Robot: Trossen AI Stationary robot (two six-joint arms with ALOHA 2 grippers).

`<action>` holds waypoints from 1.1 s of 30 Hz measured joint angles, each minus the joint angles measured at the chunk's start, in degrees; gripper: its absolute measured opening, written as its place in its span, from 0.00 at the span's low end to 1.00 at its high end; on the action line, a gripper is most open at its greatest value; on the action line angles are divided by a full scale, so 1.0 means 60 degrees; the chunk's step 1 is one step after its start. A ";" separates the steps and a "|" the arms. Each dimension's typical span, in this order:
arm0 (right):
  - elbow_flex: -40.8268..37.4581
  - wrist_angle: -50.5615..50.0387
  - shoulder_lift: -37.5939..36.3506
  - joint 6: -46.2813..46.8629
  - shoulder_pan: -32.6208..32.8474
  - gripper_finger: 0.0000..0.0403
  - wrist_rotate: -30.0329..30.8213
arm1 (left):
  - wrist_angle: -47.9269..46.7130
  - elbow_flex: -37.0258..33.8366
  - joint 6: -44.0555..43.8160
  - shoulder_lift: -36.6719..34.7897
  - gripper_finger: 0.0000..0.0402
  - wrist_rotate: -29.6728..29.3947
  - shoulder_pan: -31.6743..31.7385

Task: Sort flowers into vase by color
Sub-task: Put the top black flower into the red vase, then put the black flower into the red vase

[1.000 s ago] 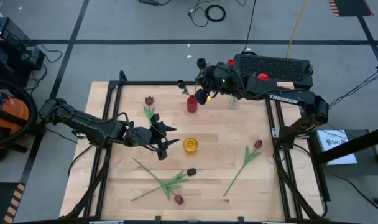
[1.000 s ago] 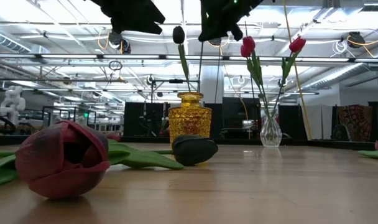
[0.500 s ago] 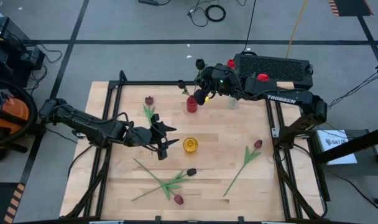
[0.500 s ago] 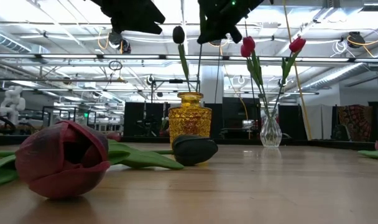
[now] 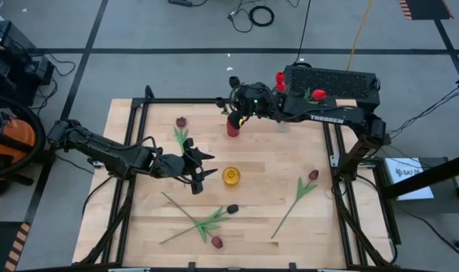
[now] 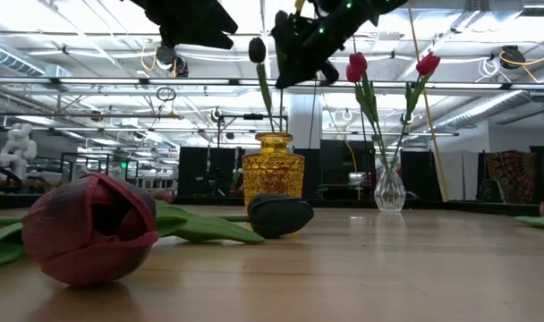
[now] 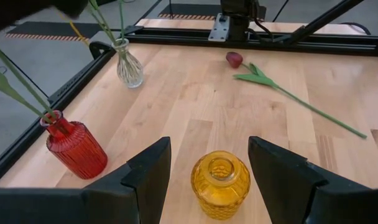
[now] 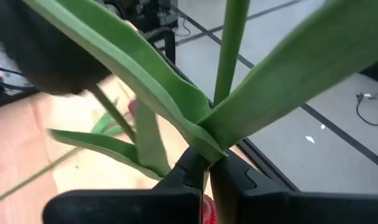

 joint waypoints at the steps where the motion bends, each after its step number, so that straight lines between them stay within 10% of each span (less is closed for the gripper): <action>1: 0.0000 0.0009 0.0061 0.0004 -0.0033 0.01 -0.0002 | 0.0003 0.0000 0.0002 0.0000 0.55 0.0000 0.0000; 9: -0.0004 -0.0037 0.0228 0.0018 -0.0237 0.08 -0.0007 | 0.0003 0.0000 0.0004 0.0000 0.55 0.0000 0.0000; 24: -0.0004 -0.0408 0.0180 -0.0931 -0.0354 0.61 -0.0219 | 0.0003 0.0000 0.0001 0.0000 0.55 0.0098 0.0000; 33: -0.0005 -0.0878 -0.0493 -0.1111 -0.0277 0.76 -0.0199 | -0.0123 0.0000 -0.0004 0.0000 0.55 0.0215 0.0000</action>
